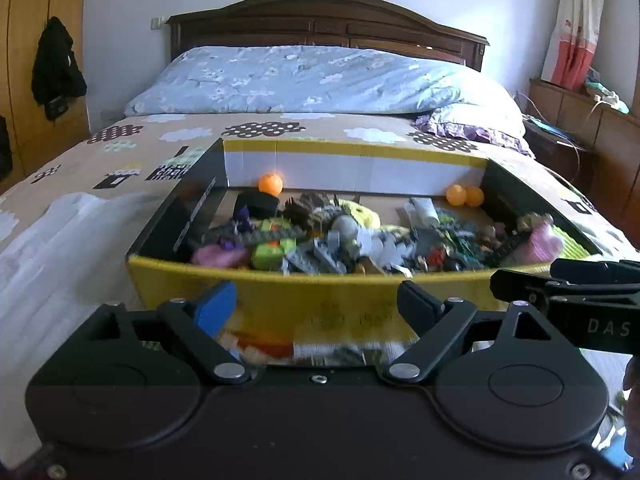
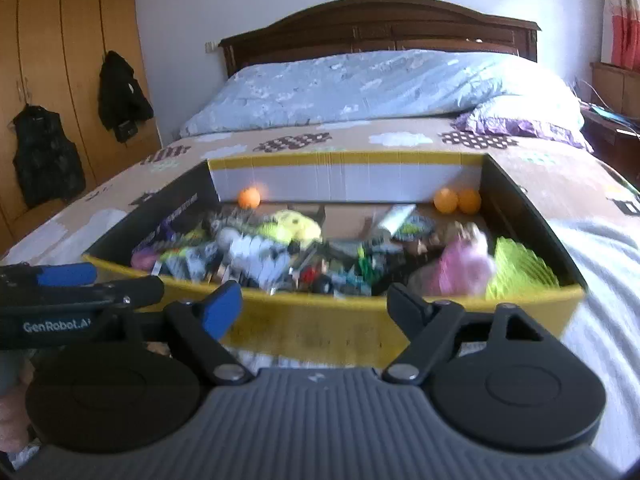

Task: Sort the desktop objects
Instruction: 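Open both grippers inside the yellow box to release the pieces, then move both open grippers back over the Lego pile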

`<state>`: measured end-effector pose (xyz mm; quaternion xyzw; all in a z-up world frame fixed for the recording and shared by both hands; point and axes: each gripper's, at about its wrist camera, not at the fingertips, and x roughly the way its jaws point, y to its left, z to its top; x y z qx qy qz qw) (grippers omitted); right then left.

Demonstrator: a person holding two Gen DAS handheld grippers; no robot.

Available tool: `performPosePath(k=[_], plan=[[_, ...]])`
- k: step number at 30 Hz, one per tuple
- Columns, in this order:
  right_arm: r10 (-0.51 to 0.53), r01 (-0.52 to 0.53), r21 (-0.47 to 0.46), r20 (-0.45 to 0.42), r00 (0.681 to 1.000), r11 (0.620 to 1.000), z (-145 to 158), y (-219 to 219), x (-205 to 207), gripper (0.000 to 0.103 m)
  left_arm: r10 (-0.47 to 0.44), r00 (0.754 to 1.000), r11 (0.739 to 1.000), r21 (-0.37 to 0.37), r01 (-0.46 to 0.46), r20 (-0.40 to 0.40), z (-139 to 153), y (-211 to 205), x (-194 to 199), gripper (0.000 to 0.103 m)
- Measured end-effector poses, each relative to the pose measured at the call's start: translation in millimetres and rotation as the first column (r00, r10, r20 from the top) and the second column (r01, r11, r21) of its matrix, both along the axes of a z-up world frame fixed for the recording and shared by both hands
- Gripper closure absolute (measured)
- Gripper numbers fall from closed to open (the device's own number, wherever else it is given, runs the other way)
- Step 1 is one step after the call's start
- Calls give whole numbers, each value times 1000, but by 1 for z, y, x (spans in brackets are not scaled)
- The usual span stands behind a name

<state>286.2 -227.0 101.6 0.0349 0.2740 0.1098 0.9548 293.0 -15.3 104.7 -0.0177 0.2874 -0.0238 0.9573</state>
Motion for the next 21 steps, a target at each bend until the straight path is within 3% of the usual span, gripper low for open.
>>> performPosePath(k=[8, 21], plan=[[-25, 25, 19, -26, 999, 1000, -2, -3, -52, 0, 20, 1000, 1000, 4, -20, -8, 1, 5, -69, 7], [-36, 37, 13, -63, 997, 999, -17, 14, -146, 0, 65, 998, 998, 23, -64, -23, -17, 11, -173, 4]])
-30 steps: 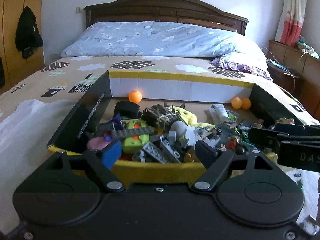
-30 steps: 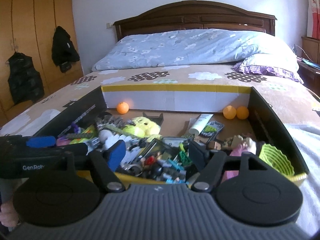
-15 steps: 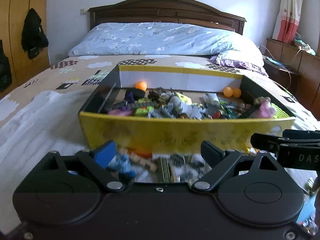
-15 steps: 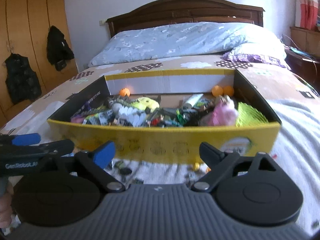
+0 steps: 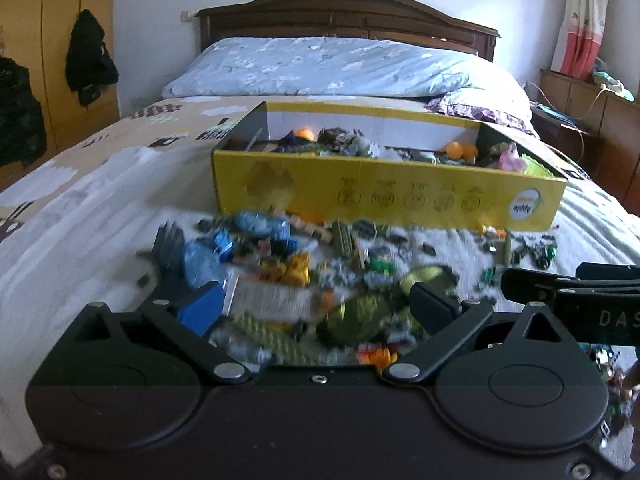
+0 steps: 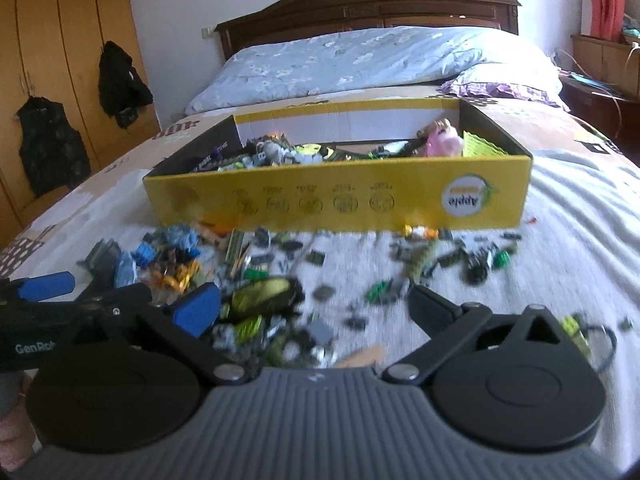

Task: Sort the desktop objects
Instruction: 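Move both open grippers back over the Lego pile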

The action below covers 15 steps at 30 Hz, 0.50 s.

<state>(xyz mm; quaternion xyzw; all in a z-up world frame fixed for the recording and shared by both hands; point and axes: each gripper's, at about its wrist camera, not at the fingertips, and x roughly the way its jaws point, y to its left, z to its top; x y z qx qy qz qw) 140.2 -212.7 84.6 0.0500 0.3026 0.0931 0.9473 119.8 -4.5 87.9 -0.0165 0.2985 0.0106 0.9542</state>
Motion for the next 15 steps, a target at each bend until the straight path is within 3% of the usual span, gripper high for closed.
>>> performPosePath(k=[15], plan=[[-91, 91, -18, -25, 995, 996, -18, -9, -62, 0, -23, 999, 999, 37, 25, -34, -16, -13, -44, 1]])
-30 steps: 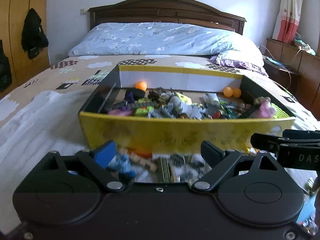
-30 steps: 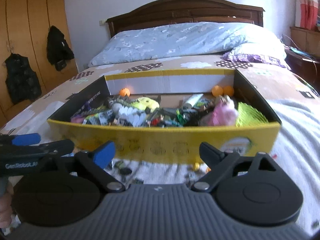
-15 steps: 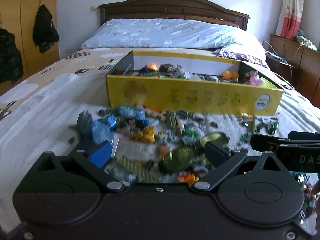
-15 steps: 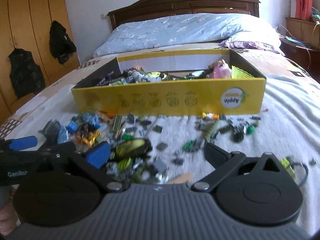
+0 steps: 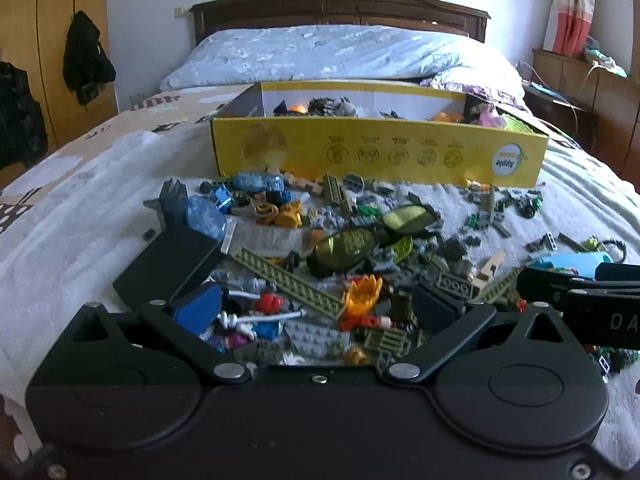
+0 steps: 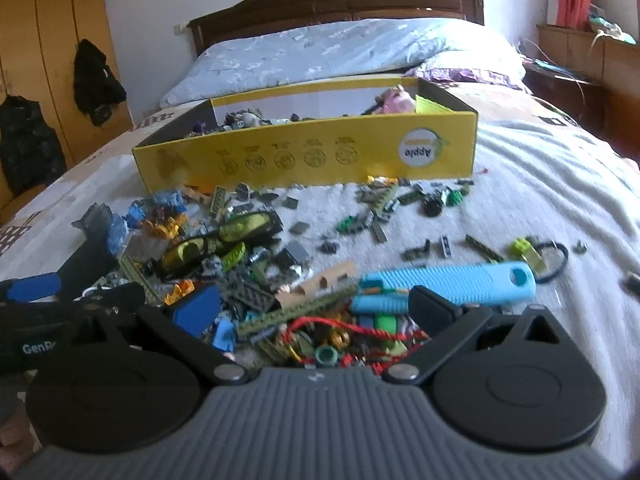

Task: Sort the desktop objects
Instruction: 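Move both open grippers back over the Lego pile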

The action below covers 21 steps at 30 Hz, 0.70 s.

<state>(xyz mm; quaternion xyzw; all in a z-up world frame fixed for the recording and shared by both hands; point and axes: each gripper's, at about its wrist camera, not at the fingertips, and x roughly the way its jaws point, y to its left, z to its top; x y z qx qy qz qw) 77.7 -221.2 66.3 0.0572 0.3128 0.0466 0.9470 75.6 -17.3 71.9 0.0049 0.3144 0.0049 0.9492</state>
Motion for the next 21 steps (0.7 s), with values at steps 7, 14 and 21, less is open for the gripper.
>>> performPosePath(k=[7, 14, 21], plan=[[-9, 9, -3, -7, 1000, 1000, -6, -1, -10, 0, -15, 1000, 1000, 15, 15, -6, -5, -4, -10, 1], [-25, 25, -2, 0, 1000, 1000, -11, -1, -20, 0, -15, 1000, 1000, 9, 15, -1, -8, -5, -15, 1], [-28, 28, -3, -6, 1000, 1000, -13, -2, -20, 0, -15, 1000, 1000, 7, 15, -14, -11, -6, -15, 1]])
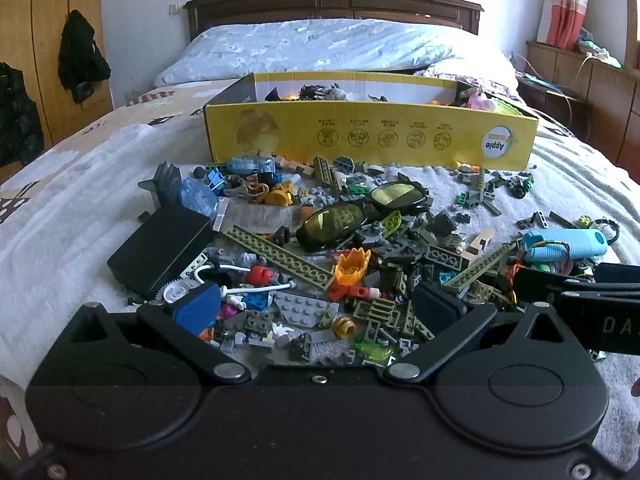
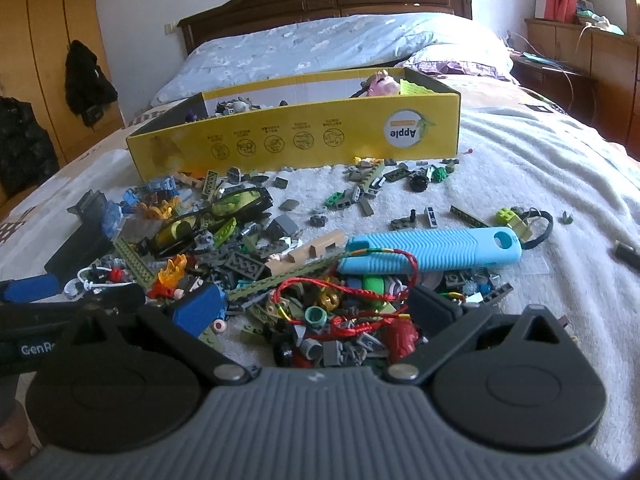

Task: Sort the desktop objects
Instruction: 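Move both open grippers back over the Lego pile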

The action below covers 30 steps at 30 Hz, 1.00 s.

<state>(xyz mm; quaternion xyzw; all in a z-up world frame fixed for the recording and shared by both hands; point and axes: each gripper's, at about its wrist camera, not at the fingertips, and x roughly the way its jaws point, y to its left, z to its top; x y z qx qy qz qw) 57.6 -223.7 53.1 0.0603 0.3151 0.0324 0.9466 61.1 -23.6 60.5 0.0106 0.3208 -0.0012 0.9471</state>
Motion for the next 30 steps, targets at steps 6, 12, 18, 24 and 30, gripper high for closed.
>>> performPosePath(k=[6, 12, 18, 24, 30], plan=[[-3, 3, -4, -8, 1000, 1000, -3, 0, 0, 0, 3, 1000, 1000, 8, -3, -10, -4, -2, 1, 1], [0, 0, -3, -16, 1000, 1000, -6, 1, 0, 0, 9, 1000, 1000, 4, -9, -27, -7, -2, 2, 1], [-2, 2, -4, -15, 1000, 1000, -6, 0, 0, 0, 6, 999, 1000, 2, -6, -32, -9, -3, 2, 1], [-5, 5, -2, -17, 1000, 1000, -6, 0, 0, 0, 4, 999, 1000, 2, -4, -33, -10, -3, 1, 1], [-6, 6, -2, -17, 1000, 1000, -7, 0, 0, 0, 6, 999, 1000, -1, -6, -34, -11, -3, 1, 1]])
